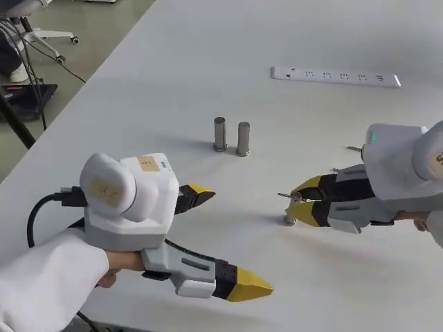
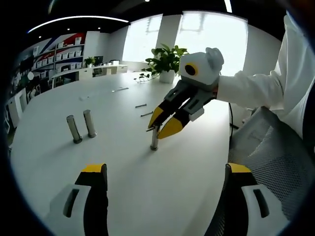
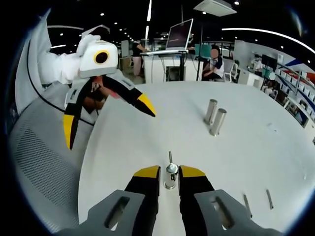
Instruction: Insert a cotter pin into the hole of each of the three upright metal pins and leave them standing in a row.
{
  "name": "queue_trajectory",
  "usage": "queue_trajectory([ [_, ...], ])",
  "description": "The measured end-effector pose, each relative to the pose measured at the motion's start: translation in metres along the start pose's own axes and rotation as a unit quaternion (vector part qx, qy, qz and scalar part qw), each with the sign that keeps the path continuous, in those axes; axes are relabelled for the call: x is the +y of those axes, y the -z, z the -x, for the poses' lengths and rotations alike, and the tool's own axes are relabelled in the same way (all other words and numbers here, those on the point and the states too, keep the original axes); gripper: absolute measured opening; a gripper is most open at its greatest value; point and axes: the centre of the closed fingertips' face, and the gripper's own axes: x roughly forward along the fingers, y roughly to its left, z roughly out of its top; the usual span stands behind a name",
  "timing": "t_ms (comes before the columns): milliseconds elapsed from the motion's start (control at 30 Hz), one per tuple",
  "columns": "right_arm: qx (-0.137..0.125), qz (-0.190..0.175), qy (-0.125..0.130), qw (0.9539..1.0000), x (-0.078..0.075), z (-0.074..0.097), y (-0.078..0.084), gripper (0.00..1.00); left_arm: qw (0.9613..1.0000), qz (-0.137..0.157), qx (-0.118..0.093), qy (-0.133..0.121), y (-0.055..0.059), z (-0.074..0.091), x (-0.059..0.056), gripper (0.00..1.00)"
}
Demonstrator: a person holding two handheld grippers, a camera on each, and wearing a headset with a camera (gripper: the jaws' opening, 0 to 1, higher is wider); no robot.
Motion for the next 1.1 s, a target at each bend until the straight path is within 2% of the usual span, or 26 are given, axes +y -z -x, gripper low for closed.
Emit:
queue_trajectory([
  [167, 0.003, -0.012, -0.004, 0.9999, -0.001, -0.001, 0.004, 0.05, 0.9999, -0.006, -0.011, -0.007, -0.008, 0.006, 0.001, 0.99],
  [300, 0.007, -0.012, -0.011, 0.9998, 0.001, -0.001, 0.003, 0.04, 0.9998, -0.002, -0.016, -0.015, -0.009, 0.010, 0.004, 0.99],
  [367, 0.017, 0.001, -0.025, 0.9995, 0.004, -0.001, 0.003, 0.04, 0.9995, 0.003, -0.021, -0.023, -0.009, 0.010, 0.006, 0.99],
  [400, 0.019, 0.003, -0.024, 0.9995, 0.004, -0.001, 0.003, 0.04, 0.9994, 0.007, -0.023, -0.025, -0.009, 0.011, 0.007, 0.99],
  [500, 0.004, 0.009, -0.027, 0.9996, 0.001, -0.001, -0.007, 0.04, 0.9990, 0.020, -0.029, -0.028, -0.008, 0.010, 0.008, 0.99],
  [600, -0.014, 0.011, -0.028, 0.9994, -0.003, -0.002, -0.018, 0.04, 0.9990, 0.025, -0.021, -0.031, -0.005, 0.009, 0.009, 0.99],
  [700, -0.020, 0.028, -0.033, 0.9989, -0.007, -0.006, -0.027, 0.04, 0.9988, 0.024, -0.020, -0.037, -0.004, 0.008, 0.012, 0.99],
  [800, -0.014, 0.049, -0.043, 0.9977, -0.008, -0.011, -0.030, 0.04, 0.9986, 0.029, -0.022, -0.039, -0.005, 0.008, 0.013, 0.99],
  [867, -0.005, 0.075, -0.057, 0.9956, -0.009, -0.017, -0.030, 0.04, 0.9985, 0.030, -0.009, -0.045, -0.001, 0.009, 0.015, 0.99],
  [1100, -0.007, 0.089, -0.075, 0.9931, -0.013, -0.035, -0.036, 0.04, 0.9982, 0.031, -0.008, -0.051, 0.001, 0.010, 0.017, 0.99],
])
